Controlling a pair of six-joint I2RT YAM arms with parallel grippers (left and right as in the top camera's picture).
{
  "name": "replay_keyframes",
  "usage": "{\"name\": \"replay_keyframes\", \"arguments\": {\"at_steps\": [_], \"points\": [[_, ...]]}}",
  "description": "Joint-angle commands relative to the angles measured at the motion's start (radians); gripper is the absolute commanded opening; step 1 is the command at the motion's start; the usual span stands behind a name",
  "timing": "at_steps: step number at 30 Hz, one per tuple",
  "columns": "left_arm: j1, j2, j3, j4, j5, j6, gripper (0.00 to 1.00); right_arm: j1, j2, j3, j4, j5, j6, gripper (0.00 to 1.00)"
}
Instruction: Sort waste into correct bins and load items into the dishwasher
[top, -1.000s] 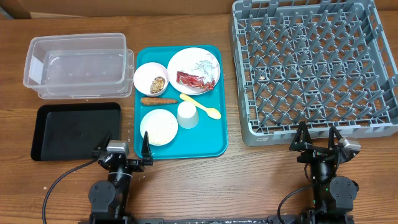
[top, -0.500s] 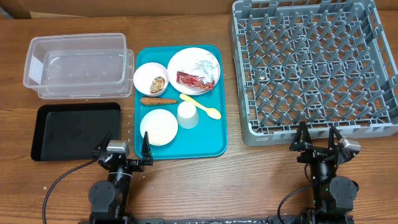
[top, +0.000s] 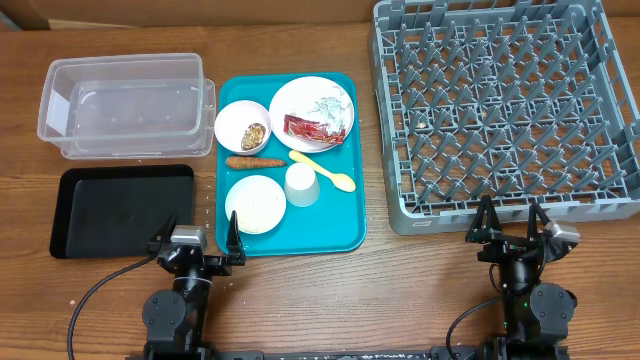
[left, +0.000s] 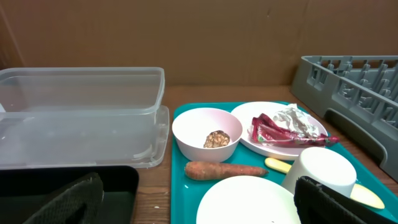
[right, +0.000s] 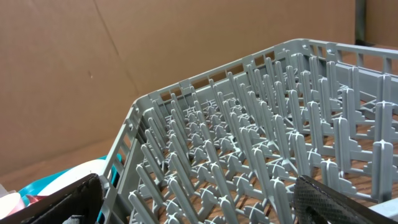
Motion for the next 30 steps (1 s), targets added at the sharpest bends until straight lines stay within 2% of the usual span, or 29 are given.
{"name": "replay_keyframes", "arguments": {"at_steps": [1, 4, 9, 16, 20, 24, 30], "points": [[0.010, -0.011, -0.008, 0.002, -0.015, 0.022, 1.00, -0.005, -0.012, -0.011, 0.027, -0.019, -0.003, 1.00], [0.010, -0.011, -0.008, 0.002, -0.016, 0.022, 1.00, -0.005, -0.012, -0.010, 0.043, -0.039, -0.003, 1.00], [0.010, -0.011, -0.007, 0.030, 0.008, 0.017, 1.00, -0.005, -0.012, -0.009, 0.129, -0.191, -0.004, 1.00], [0.010, -0.008, 0.076, 0.066, 0.016, -0.013, 1.00, -0.005, -0.011, 0.103, 0.117, -0.206, -0.018, 1.00], [0.010, 0.030, 0.210, 0.052, -0.002, -0.011, 1.00, -0.005, 0.019, 0.241, 0.048, -0.206, -0.089, 1.00], [0.010, 0.155, 0.393, 0.043, -0.008, -0.012, 1.00, -0.005, 0.127, 0.436, -0.033, -0.204, -0.170, 1.00], [0.010, 0.449, 0.688, -0.071, 0.071, -0.012, 1.00, -0.005, 0.340, 0.704, -0.145, -0.203, -0.172, 1.00]]}}
